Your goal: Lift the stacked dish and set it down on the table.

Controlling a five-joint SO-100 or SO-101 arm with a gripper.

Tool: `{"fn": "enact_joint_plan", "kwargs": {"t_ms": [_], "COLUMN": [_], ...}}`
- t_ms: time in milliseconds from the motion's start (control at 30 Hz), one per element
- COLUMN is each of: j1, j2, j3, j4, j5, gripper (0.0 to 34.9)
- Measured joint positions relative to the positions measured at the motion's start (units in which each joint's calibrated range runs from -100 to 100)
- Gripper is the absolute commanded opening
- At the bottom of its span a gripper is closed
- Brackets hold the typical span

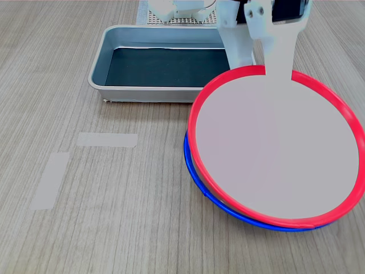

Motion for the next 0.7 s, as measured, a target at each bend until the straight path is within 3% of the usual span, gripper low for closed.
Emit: {"fn": "enact_joint_plan", "kwargs": {"t_ms": [100, 167, 233, 700], "j1": [0.18, 0.27, 0.35, 1.68], "j2": [0.94, 2.30, 2.81, -0.43], "j3": [-0.09, -0.82, -1.27, 1.27], "j4": [-1.14, -1.96, -2.28, -5.06], "j5": [0.29, 0.63, 0.78, 0.73], "gripper": [14.7, 9.5, 0.7, 0.0]}}
